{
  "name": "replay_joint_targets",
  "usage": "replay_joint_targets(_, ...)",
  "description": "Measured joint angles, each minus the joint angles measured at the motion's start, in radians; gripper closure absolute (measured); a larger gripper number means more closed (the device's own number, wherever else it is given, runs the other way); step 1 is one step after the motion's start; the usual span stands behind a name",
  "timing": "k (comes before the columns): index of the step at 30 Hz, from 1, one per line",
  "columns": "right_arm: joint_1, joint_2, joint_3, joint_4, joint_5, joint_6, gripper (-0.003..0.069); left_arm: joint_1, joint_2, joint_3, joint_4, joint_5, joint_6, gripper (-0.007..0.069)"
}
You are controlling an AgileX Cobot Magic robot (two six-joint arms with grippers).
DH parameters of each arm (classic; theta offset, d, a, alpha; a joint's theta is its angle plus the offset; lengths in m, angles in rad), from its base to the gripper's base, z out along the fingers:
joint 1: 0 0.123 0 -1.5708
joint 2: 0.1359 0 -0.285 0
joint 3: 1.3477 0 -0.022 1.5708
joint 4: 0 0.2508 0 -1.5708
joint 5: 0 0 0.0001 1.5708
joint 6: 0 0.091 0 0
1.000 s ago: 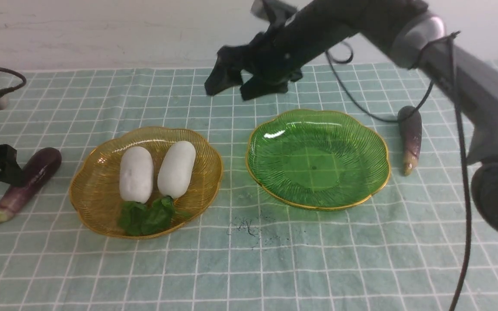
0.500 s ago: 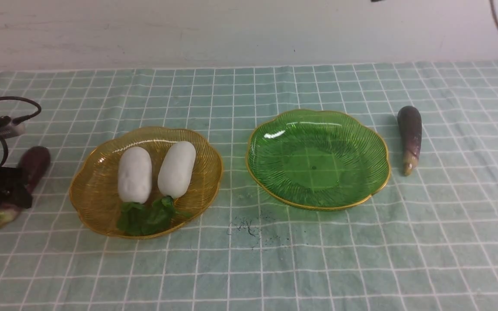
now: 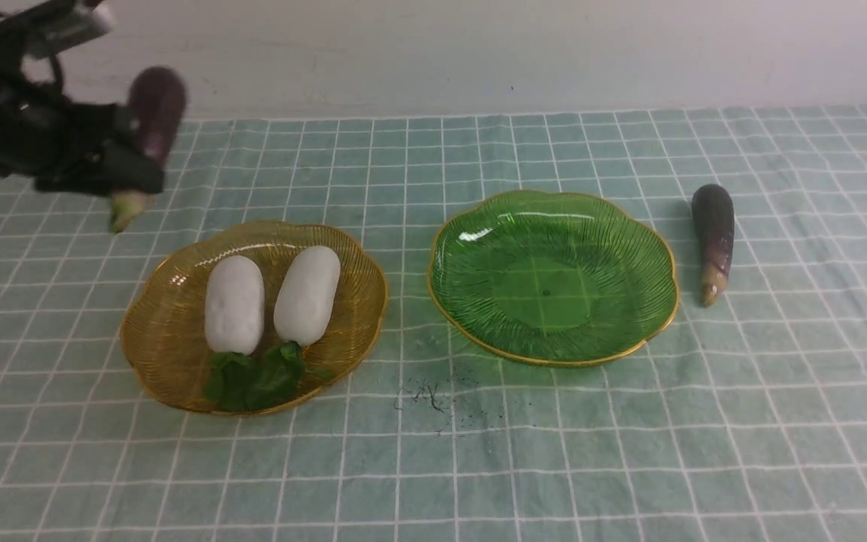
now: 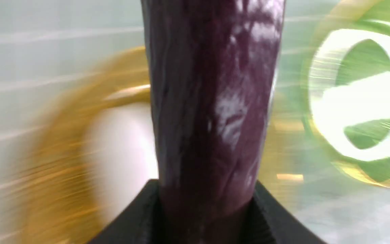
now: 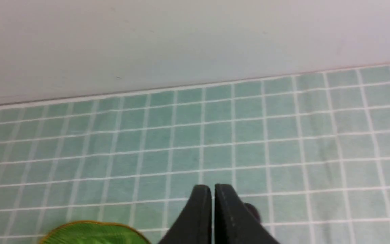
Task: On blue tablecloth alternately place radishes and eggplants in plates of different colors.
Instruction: 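Place the eggplant on the green plate, then put the eggplants into the green plate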
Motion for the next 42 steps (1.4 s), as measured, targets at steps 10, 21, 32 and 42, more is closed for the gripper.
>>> replay_joint_targets(10, -0.018, 0.0, 0.298, -0.051, -0.003, 0.005, 0.055, -0.497, 0.16, -0.102, 0.098, -0.179, -0.161, 0.0366)
replay_joint_targets(21, -0.018, 0.079, 0.465, 0.1, -0.093, -0.027, 0.0099, -0.601, 0.341, -0.108, 0.185, -0.363, -0.262, 0.0328)
replay_joint_targets(32, -0.018, 0.23, 0.466, 0.142, -0.115, -0.055, 0.0101, -0.601, 0.351, -0.133, 0.248, -0.316, -0.31, 0.0055)
replay_joint_targets(42, -0.054, 0.176, 0.356, 0.158, -0.039, -0.083, 0.0384, -0.573, 0.183, -0.288, 0.543, 0.024, -0.409, 0.0576)
